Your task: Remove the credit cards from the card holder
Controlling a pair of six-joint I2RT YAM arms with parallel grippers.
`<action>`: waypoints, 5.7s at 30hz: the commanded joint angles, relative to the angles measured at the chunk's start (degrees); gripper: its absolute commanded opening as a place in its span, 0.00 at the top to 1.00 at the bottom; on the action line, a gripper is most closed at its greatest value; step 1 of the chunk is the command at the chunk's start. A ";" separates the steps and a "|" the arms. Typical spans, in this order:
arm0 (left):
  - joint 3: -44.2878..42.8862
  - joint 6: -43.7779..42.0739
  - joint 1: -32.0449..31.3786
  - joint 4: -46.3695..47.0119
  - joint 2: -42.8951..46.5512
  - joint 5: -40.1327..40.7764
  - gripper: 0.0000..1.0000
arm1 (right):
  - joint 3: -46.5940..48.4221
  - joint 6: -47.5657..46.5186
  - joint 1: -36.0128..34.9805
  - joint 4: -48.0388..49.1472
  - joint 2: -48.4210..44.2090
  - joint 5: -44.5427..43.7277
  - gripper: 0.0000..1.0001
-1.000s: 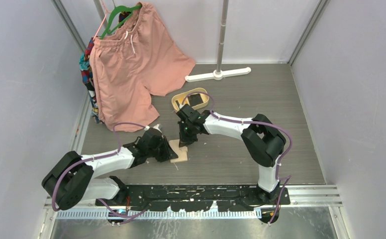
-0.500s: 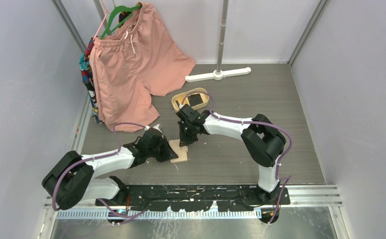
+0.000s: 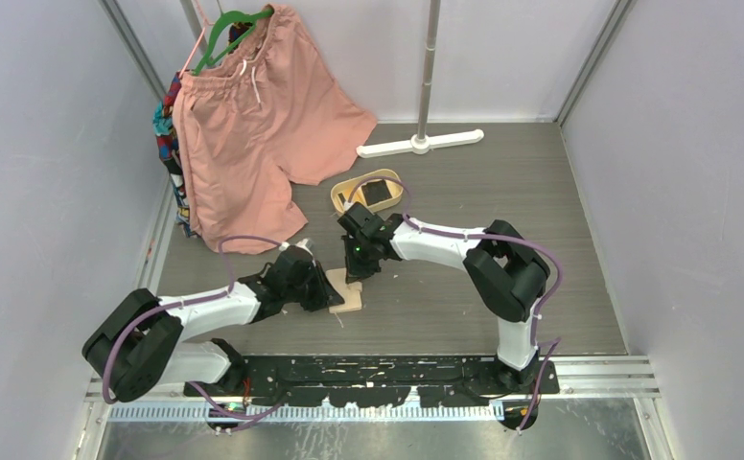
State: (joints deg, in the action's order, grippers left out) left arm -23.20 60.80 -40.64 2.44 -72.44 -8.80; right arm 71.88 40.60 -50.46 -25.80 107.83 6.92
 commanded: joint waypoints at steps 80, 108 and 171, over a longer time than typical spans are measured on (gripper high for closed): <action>3.07 2.51 2.59 -0.94 -1.14 11.91 1.00 | -32.05 -4.01 -12.37 33.68 -9.55 -10.23 0.99; -3.24 -9.81 2.65 -0.69 -5.21 14.60 1.00 | -24.69 -4.49 -9.70 22.74 -20.65 -30.71 0.99; 2.63 -9.12 2.67 12.33 -6.74 9.72 1.00 | -6.64 0.17 -5.59 19.71 -3.46 -30.67 0.99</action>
State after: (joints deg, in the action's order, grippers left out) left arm -22.04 53.41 -38.13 18.57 -78.28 -0.32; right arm 63.96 40.91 -56.38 -9.02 104.29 -20.95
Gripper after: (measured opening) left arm 0.006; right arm 0.043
